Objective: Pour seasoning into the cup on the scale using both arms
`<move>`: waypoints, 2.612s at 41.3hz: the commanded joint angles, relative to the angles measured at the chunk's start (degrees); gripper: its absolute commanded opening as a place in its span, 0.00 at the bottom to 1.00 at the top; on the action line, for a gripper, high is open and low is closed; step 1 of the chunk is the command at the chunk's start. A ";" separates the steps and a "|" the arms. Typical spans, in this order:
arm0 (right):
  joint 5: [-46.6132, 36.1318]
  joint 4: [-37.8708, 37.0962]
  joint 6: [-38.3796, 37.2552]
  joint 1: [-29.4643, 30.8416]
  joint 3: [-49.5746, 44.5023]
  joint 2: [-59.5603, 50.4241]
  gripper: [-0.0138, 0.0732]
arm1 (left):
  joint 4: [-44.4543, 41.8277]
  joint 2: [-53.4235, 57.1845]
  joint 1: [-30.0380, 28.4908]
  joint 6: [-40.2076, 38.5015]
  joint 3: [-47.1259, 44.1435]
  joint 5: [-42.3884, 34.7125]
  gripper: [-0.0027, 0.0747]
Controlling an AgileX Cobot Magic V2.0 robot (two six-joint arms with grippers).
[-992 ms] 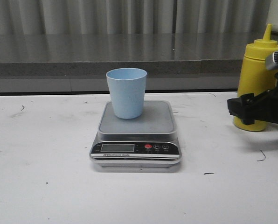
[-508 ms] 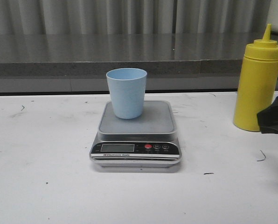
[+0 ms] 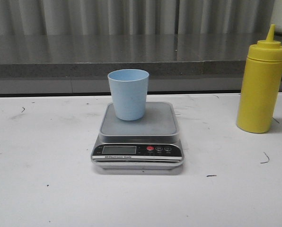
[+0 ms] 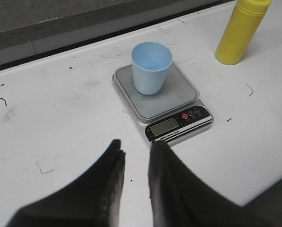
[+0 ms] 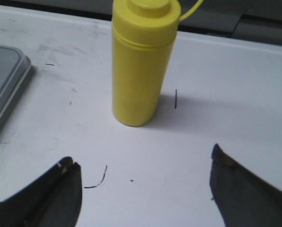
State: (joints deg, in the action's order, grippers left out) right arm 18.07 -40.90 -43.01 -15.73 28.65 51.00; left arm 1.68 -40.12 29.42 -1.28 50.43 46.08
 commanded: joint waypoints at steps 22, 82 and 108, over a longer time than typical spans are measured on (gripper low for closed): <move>30.05 16.15 19.60 -15.06 15.71 -15.82 0.81 | 0.62 0.14 0.42 -0.08 1.46 -4.26 0.21; 33.64 24.44 25.37 -16.46 15.66 -23.17 0.08 | 0.77 0.03 0.42 -0.08 1.46 -5.08 0.07; 33.64 24.44 25.37 -16.46 15.66 -23.17 0.08 | -1.68 1.31 0.00 -0.08 0.06 -6.57 0.01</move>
State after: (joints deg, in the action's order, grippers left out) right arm 54.91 -15.02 -18.27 -32.17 42.43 27.52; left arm 1.67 -39.84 29.42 -1.28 50.05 45.03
